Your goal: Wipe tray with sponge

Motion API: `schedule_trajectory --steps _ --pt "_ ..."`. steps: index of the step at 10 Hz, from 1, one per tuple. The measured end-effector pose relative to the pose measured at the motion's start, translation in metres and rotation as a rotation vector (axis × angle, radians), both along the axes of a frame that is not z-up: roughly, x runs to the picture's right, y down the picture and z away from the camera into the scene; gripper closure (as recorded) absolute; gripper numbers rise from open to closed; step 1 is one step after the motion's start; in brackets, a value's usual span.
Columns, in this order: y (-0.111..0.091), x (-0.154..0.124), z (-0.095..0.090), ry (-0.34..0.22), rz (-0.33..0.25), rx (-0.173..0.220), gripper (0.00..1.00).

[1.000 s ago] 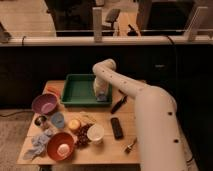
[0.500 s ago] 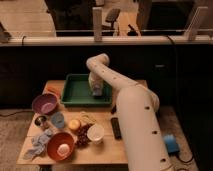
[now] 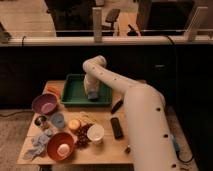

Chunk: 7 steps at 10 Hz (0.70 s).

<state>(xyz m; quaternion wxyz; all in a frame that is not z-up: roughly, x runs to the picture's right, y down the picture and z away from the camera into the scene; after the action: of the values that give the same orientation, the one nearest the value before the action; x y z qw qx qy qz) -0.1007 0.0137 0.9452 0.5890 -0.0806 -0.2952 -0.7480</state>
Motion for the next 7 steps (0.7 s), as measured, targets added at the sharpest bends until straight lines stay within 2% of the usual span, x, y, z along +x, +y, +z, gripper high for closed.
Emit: schedule_trajectory --steps 1,3,5,7 --pt "0.011 0.013 -0.005 -0.004 -0.005 -0.016 0.97" --pt "0.018 0.037 -0.001 0.015 0.000 -0.031 0.97" --pt "0.015 0.060 0.012 0.059 0.023 -0.037 0.97" --pt "0.003 0.062 0.022 0.080 0.033 -0.032 0.97"
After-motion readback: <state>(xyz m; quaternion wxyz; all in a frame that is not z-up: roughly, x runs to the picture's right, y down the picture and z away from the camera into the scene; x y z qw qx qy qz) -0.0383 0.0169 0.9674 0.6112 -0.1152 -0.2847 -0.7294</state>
